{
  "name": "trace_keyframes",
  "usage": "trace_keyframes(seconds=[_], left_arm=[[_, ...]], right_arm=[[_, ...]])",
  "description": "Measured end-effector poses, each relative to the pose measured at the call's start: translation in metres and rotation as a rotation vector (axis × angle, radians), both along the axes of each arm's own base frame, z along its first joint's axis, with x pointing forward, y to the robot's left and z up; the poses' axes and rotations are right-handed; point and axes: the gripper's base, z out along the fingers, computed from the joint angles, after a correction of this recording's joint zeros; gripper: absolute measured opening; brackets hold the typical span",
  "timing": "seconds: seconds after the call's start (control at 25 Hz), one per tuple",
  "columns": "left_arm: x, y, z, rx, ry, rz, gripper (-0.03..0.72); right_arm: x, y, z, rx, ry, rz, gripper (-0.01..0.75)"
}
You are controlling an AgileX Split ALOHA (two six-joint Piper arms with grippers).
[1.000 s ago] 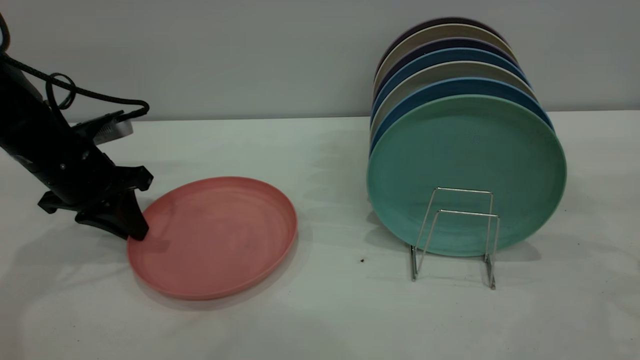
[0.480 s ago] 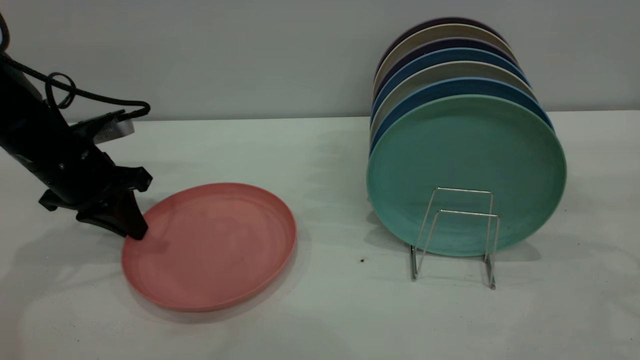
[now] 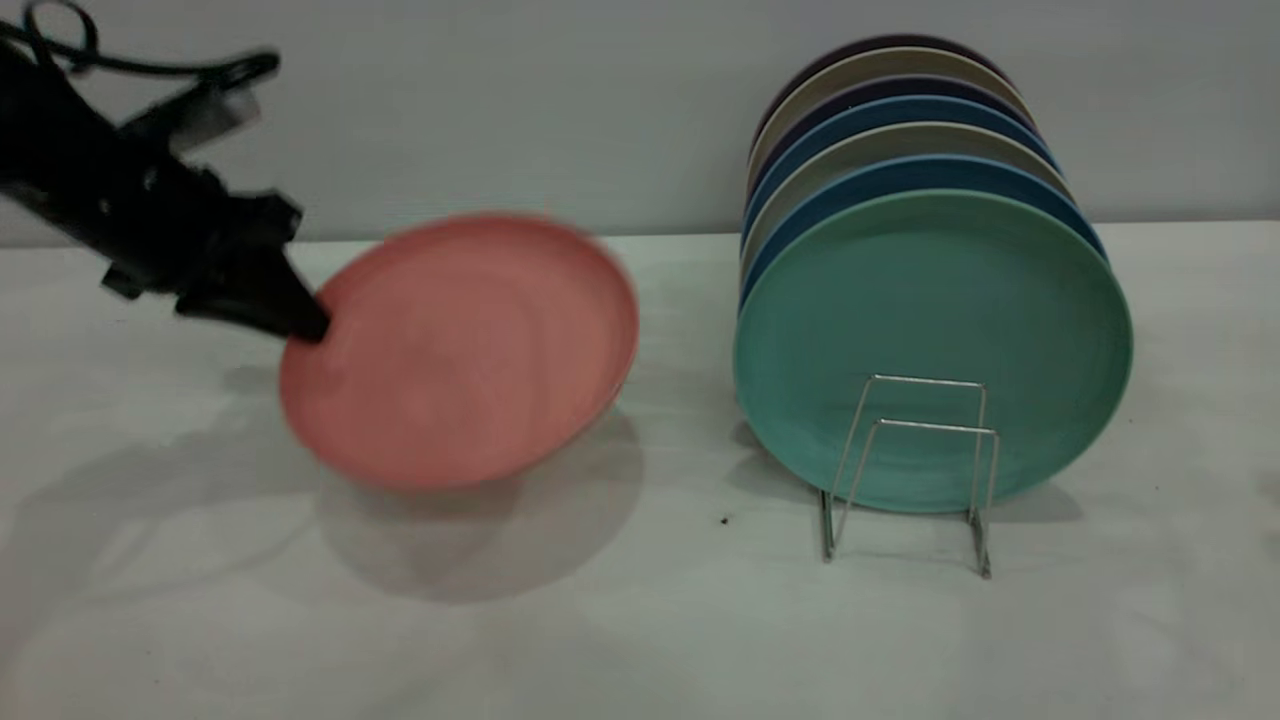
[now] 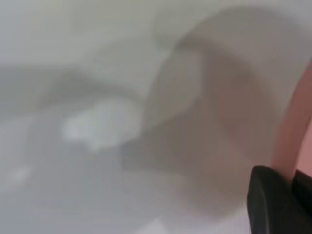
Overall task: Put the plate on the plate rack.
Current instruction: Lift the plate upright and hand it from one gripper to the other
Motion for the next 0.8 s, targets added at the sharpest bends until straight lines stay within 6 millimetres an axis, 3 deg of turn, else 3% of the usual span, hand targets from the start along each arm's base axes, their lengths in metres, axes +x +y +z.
trace_keyframes(seconds=[0.36, 0.6, 0.8], left_arm=[[-0.003, -0.011, 0.037, -0.123, -0.087, -0.072, 0.012], [-0.007, -0.014, 0.039, -0.155, -0.065, -0.104, 0.012], [-0.010, -0.028, 0.039, -0.167, -0.050, -0.144, 0.012]], right_arm=[[-0.014, 0.019, 0.031, 0.094, -0.070, 0.116, 0.243], [-0.027, 0.033, 0.014, 0.175, -0.035, 0.132, 0.243], [-0.035, 0.064, 0.011, 0.220, -0.046, 0.199, 0.243]])
